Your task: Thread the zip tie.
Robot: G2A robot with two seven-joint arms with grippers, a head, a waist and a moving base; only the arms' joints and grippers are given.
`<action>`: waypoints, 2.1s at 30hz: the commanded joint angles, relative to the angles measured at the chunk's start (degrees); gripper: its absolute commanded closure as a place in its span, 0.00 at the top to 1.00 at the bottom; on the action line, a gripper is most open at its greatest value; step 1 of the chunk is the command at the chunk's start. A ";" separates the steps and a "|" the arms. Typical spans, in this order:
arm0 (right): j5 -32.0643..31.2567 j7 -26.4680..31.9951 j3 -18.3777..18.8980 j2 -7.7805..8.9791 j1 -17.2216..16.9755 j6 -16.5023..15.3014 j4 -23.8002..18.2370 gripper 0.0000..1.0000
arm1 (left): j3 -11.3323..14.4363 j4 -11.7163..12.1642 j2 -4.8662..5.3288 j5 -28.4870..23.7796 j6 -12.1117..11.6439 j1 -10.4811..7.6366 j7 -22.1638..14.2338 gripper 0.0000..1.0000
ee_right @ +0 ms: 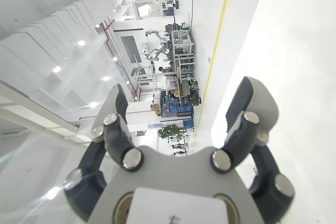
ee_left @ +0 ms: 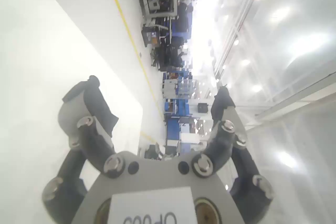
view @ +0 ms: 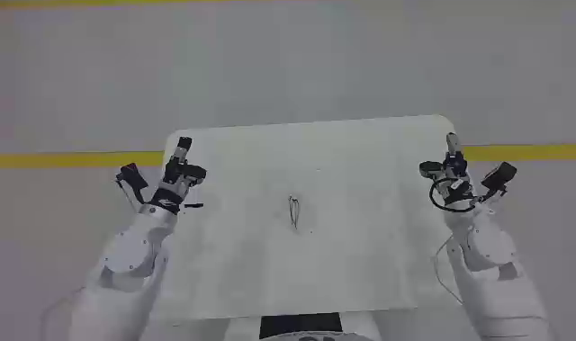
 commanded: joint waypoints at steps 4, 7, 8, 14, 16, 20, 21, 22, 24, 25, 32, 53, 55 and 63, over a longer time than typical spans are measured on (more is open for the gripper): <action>0.00 0.00 0.00 0.00 0.00 0.00 0.00 0.78 | -0.08 -0.01 0.01 0.42 -0.05 0.04 0.46 0.78; 0.00 0.00 0.00 0.00 0.00 0.00 0.00 1.00 | -0.08 0.02 0.00 0.25 -0.06 0.02 0.46 0.78; 0.00 0.00 0.00 0.00 0.00 0.00 0.00 1.00 | -0.08 0.02 0.00 0.25 -0.06 0.02 0.46 0.78; 0.00 0.00 0.00 0.00 0.00 0.00 0.00 1.00 | 3.77 -1.36 0.50 7.12 2.02 -0.97 -9.22 1.00; 0.00 0.00 0.00 0.00 0.00 0.00 0.00 1.00 | 5.31 -1.43 0.59 7.79 3.18 -1.35 -12.33 1.00; 0.00 0.00 0.00 0.00 0.00 0.00 0.00 1.00 | 5.96 -1.34 0.67 8.11 3.73 -1.46 -14.43 1.00; 0.00 0.00 0.00 0.00 0.00 0.00 0.00 1.00 | 5.96 -1.34 0.67 8.11 3.73 -1.46 -14.43 1.00; 0.00 0.00 0.00 0.00 0.00 0.00 0.00 1.00 | 5.96 -1.34 0.67 8.11 3.73 -1.46 -14.43 1.00; 0.00 0.00 0.00 0.00 0.00 0.00 0.00 1.00 | 5.96 -1.34 0.67 8.11 3.73 -1.46 -14.43 1.00; 0.00 0.00 0.00 0.00 0.00 0.00 0.00 1.00 | 5.96 -1.34 0.67 8.11 3.73 -1.46 -14.43 1.00; 0.00 0.00 0.00 0.00 0.00 0.00 0.00 1.00 | 7.97 -3.75 1.20 14.84 5.36 -2.93 -20.03 1.00; 0.00 0.00 0.00 0.00 0.00 0.00 0.00 1.00 | 14.01 -6.80 2.02 31.68 9.84 -5.39 -27.15 1.00; 0.00 0.00 0.00 0.00 0.00 0.00 0.00 1.00 | 16.17 -7.25 2.13 35.93 11.96 -7.18 -29.38 1.00; 0.00 0.00 0.00 0.00 0.00 0.00 0.00 1.00 | 22.20 -8.51 2.28 46.30 18.08 -11.27 -36.77 1.00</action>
